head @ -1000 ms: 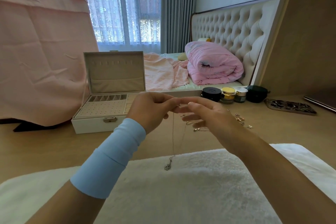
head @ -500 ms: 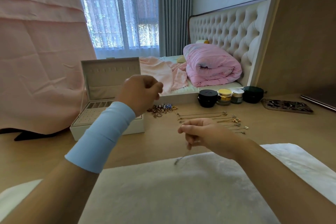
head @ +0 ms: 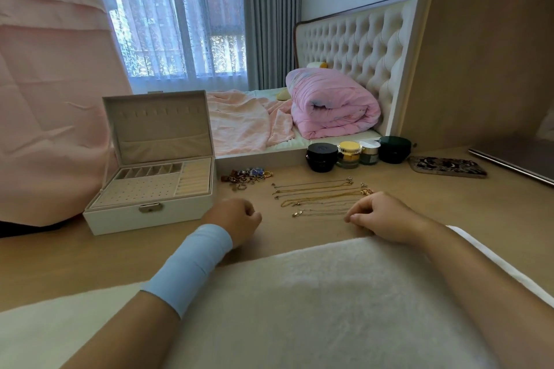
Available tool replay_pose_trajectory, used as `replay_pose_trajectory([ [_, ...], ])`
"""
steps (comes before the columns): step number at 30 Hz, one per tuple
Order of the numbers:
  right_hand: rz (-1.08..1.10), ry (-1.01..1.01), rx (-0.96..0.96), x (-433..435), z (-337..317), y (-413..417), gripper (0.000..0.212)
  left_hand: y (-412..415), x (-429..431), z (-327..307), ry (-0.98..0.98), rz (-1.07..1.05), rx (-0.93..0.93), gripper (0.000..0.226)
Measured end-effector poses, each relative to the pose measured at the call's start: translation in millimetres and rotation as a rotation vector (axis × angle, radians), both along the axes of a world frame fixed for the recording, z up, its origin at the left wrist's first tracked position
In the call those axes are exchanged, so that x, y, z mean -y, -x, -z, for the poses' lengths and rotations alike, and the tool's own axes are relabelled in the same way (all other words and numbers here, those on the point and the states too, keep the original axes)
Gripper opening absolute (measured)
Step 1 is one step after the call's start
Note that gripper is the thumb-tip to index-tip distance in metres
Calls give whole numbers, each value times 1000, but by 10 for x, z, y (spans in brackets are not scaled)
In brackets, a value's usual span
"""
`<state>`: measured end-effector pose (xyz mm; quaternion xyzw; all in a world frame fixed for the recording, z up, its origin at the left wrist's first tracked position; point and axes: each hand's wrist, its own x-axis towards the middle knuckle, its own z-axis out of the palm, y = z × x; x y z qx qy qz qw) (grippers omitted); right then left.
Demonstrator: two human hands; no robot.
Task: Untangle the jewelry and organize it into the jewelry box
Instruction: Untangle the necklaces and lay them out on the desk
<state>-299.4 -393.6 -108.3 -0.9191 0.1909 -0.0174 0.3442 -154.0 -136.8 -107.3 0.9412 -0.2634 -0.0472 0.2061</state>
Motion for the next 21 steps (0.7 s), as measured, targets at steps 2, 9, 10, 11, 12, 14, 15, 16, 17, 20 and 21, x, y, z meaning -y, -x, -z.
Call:
replay_pose_trajectory([
  [2,11,93,-15,3,20,-5,19,44,58,69,-131,20,50,28],
  [9,-7,284,5,-88,-8,53,28,72,69,134,-291,57,244,30],
  [10,-12,284,4,-94,-27,79,31,66,50,133,-290,53,244,30],
  [11,-5,272,15,-98,-58,111,34,70,30,133,-271,47,250,30],
  [12,9,257,37,-101,-92,149,35,78,15,133,-230,44,263,30],
  [14,24,277,59,-105,-137,222,38,124,-13,132,-116,69,256,31],
  [15,9,317,33,-121,-146,253,42,162,-29,131,-80,107,216,35],
  [16,-19,360,-19,-148,-144,278,49,199,-43,141,-68,169,161,41],
  [17,-55,390,-87,-188,-129,300,55,236,-53,160,-81,248,100,47],
  [20,-128,388,-294,-289,-41,327,68,301,-46,245,-237,415,-30,60],
  [21,-134,388,-340,-295,-12,332,71,309,-31,264,-300,432,-42,62],
])
